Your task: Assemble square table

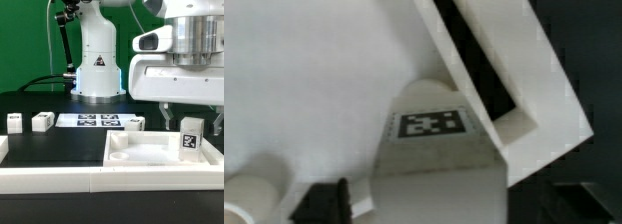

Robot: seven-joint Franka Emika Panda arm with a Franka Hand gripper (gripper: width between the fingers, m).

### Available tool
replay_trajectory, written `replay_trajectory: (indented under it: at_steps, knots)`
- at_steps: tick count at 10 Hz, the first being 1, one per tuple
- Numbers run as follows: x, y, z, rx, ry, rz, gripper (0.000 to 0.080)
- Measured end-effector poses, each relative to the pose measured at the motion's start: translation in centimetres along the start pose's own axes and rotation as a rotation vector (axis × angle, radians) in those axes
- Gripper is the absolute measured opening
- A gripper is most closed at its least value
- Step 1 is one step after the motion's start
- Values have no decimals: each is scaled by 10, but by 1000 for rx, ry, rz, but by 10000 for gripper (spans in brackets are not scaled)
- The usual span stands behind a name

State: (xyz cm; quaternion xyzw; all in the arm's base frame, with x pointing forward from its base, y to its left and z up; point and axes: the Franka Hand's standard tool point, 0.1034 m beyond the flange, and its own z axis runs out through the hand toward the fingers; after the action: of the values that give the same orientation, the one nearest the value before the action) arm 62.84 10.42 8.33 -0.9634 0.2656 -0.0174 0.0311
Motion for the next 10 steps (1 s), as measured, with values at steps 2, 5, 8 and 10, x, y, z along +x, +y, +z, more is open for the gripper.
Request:
replay_trajectory:
  at_steps: [2,5,8,10]
  knots:
    - [-1,8,-11,3,3,-105,642]
    - [0,16,-12,1,1,-143,648]
    - [0,16,-12,0,1,-143,649]
    - [-5,21,-15,2,1,-163,649]
